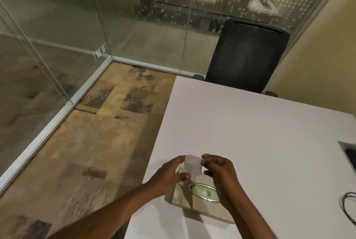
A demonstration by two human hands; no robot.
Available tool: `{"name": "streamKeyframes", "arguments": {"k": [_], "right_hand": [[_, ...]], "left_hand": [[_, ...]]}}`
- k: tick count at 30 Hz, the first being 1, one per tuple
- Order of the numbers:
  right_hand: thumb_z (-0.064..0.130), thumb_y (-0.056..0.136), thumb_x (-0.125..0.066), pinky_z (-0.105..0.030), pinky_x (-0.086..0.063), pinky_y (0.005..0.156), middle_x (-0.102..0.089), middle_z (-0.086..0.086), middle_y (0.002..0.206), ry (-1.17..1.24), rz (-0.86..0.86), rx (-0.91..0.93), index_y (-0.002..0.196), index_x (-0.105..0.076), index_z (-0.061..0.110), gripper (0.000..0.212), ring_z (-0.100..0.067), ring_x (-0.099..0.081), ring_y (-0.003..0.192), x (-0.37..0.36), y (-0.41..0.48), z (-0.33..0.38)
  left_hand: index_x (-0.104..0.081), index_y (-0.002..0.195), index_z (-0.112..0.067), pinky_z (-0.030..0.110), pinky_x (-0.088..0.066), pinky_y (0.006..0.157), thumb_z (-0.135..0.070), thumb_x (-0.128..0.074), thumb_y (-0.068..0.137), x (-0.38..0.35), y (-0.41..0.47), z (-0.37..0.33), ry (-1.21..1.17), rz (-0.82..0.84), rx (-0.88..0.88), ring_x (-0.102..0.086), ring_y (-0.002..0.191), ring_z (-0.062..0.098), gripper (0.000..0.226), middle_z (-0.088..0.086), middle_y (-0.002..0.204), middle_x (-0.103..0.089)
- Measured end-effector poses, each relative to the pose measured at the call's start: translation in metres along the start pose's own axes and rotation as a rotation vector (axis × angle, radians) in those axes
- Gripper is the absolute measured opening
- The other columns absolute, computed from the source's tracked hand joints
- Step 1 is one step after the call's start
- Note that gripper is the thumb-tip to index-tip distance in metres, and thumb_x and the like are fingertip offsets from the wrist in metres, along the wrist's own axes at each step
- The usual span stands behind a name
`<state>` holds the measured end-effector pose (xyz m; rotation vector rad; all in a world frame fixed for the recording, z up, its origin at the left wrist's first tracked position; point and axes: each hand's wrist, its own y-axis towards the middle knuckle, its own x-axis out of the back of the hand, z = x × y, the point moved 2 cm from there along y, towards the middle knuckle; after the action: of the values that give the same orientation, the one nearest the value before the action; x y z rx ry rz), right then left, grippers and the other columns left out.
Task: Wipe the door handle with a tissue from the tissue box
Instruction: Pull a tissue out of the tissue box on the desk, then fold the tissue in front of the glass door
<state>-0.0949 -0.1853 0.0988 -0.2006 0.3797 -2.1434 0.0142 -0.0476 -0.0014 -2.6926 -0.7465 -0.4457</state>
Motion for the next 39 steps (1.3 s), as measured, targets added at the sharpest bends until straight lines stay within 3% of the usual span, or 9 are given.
{"name": "streamKeyframes", "arguments": {"k": [4, 7, 10, 15, 20, 26, 33, 36, 39], "right_hand": [[0.003, 0.086, -0.056, -0.035, -0.054, 0.071, -0.074, -0.009, 0.1, 0.061, 0.155, 0.007, 0.08, -0.072, -0.001, 0.018, -0.031, -0.069, 0.09, -0.062, 0.008, 0.009], [0.003, 0.09, -0.049, -0.042, -0.055, 0.072, -0.07, -0.023, 0.089, 0.022, 0.268, 0.016, 0.079, -0.065, -0.009, 0.023, -0.041, -0.066, 0.082, -0.127, 0.003, 0.019], [0.006, 0.092, -0.046, -0.048, -0.056, 0.075, -0.064, -0.022, 0.076, -0.008, 0.356, -0.016, 0.072, -0.066, 0.001, 0.029, -0.043, -0.063, 0.078, -0.192, -0.011, 0.021], [-0.004, 0.092, -0.042, -0.041, -0.051, 0.067, -0.07, -0.013, 0.069, 0.012, 0.595, -0.129, 0.058, -0.068, 0.014, 0.046, -0.033, -0.064, 0.07, -0.321, -0.05, 0.011], [0.001, 0.094, -0.047, -0.044, -0.052, 0.07, -0.068, -0.025, 0.088, -0.083, 0.83, -0.086, 0.07, -0.059, 0.008, 0.028, -0.037, -0.066, 0.081, -0.451, -0.119, -0.013], [-0.003, 0.083, -0.054, -0.021, -0.046, 0.063, -0.061, 0.01, 0.064, -0.266, 0.968, 0.121, 0.059, -0.055, 0.02, 0.034, -0.014, -0.055, 0.068, -0.599, -0.207, -0.047], [-0.007, 0.086, -0.049, -0.037, -0.036, 0.059, -0.048, -0.012, 0.061, -0.13, 1.035, 0.044, 0.062, -0.049, 0.015, 0.033, -0.021, -0.043, 0.061, -0.747, -0.316, -0.072], [0.001, 0.091, -0.052, -0.027, -0.035, 0.05, -0.048, -0.013, 0.065, -0.133, 1.082, 0.063, 0.07, -0.051, 0.014, 0.025, -0.017, -0.043, 0.056, -0.795, -0.34, -0.08], [0.03, 0.088, -0.065, -0.021, -0.043, 0.055, -0.063, -0.008, 0.074, -0.15, 1.186, 0.147, 0.084, -0.06, 0.01, 0.021, -0.011, -0.056, 0.062, -0.839, -0.357, -0.085]], "left_hand": [[-0.061, 0.109, -0.043, 0.032, -0.05, 0.095, -0.029, -0.073, 0.083, 0.053, -0.044, -0.017, -0.248, -0.321, 0.007, -0.062, 0.103, 0.009, 0.031, -0.017, 0.103, -0.068], [-0.067, 0.085, -0.029, 0.027, -0.054, 0.079, 0.001, -0.069, 0.084, 0.097, -0.089, -0.016, -0.34, -0.508, 0.064, -0.063, 0.084, 0.013, 0.03, -0.015, 0.081, -0.07], [-0.062, 0.074, -0.025, 0.017, -0.045, 0.063, -0.006, -0.07, 0.087, 0.139, -0.138, -0.008, -0.316, -0.633, 0.058, -0.055, 0.066, 0.004, 0.024, -0.014, 0.067, -0.062], [-0.051, 0.067, -0.023, 0.03, -0.034, 0.062, -0.013, -0.063, 0.093, 0.207, -0.238, 0.029, -0.315, -0.869, 0.063, -0.043, 0.065, 0.011, 0.03, -0.003, 0.065, -0.047], [-0.053, 0.076, -0.024, 0.023, -0.04, 0.062, -0.028, -0.054, 0.093, 0.269, -0.37, 0.071, -0.187, -1.1, 0.091, -0.05, 0.065, 0.0, 0.018, -0.018, 0.07, -0.059], [-0.051, 0.084, -0.017, 0.026, -0.031, 0.059, -0.026, -0.047, 0.097, 0.334, -0.529, 0.101, 0.237, -1.168, 0.148, -0.046, 0.066, 0.012, 0.017, -0.013, 0.068, -0.048], [-0.048, 0.079, -0.038, 0.027, -0.036, 0.057, -0.027, -0.055, 0.098, 0.392, -0.679, 0.142, 0.166, -1.371, 0.254, -0.042, 0.059, 0.006, 0.023, 0.003, 0.065, -0.054], [-0.051, 0.082, -0.031, 0.028, -0.036, 0.055, -0.037, -0.056, 0.096, 0.413, -0.718, 0.161, 0.19, -1.472, 0.296, -0.043, 0.056, 0.005, 0.016, -0.002, 0.062, -0.054], [-0.049, 0.078, -0.027, 0.028, -0.033, 0.053, -0.043, -0.054, 0.096, 0.435, -0.746, 0.18, 0.186, -1.559, 0.312, -0.039, 0.053, 0.004, 0.024, -0.008, 0.058, -0.047]]}}
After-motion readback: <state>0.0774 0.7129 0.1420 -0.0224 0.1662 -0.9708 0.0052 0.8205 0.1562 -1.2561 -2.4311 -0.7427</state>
